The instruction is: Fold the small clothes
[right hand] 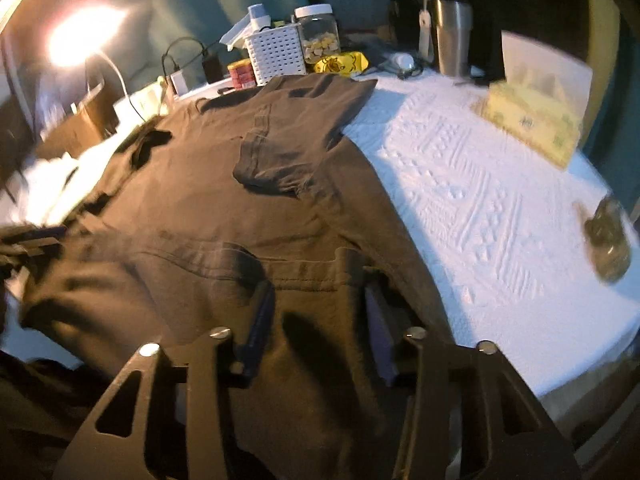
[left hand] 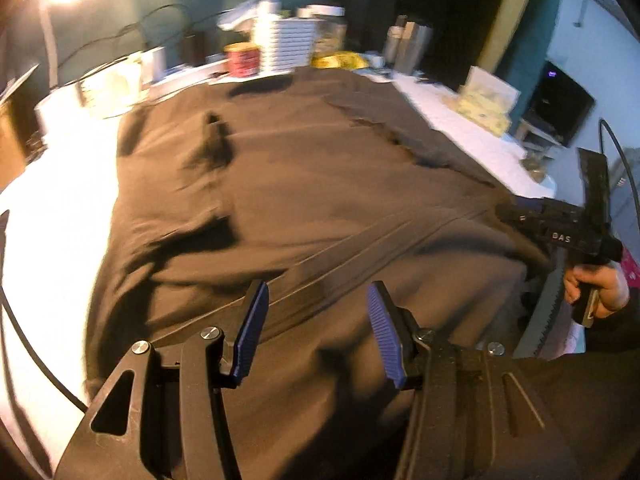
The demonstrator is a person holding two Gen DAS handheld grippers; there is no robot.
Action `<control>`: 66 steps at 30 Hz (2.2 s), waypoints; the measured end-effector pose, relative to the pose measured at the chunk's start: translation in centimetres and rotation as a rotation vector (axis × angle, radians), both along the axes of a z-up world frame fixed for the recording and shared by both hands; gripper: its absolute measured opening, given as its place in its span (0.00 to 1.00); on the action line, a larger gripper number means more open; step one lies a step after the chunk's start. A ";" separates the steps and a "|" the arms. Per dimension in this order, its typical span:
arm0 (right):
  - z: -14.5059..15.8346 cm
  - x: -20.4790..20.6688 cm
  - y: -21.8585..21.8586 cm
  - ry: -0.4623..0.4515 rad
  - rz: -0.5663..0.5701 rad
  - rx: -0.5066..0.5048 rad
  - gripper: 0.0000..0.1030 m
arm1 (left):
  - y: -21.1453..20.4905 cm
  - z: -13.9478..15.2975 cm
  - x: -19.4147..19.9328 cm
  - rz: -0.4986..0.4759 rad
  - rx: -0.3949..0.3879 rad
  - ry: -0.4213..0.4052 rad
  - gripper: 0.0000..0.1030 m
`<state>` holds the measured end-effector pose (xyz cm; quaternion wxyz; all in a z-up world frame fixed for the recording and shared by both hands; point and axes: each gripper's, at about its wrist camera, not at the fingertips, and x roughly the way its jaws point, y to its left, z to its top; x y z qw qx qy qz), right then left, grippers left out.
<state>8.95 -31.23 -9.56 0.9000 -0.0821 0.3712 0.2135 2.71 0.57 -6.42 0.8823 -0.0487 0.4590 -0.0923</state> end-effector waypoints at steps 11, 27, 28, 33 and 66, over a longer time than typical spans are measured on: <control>-0.1 0.4 0.3 -0.011 -0.053 -0.065 0.09 | 8.9 -0.2 -5.2 0.303 0.081 0.033 0.50; 0.4 0.3 0.8 -0.007 -0.094 -0.079 0.07 | 8.4 -2.0 -6.7 0.226 0.182 -0.004 0.05; 0.6 0.3 0.7 -0.014 -0.097 -0.075 0.06 | 8.6 -1.6 -6.8 0.234 0.185 -0.018 0.05; 1.9 0.2 0.0 -0.048 -0.108 -0.054 0.06 | 8.5 -1.2 -6.7 0.244 0.243 -0.063 0.04; 9.3 0.9 -2.1 -0.195 -0.143 0.040 0.06 | 10.1 5.6 -4.1 0.360 0.270 -0.385 0.04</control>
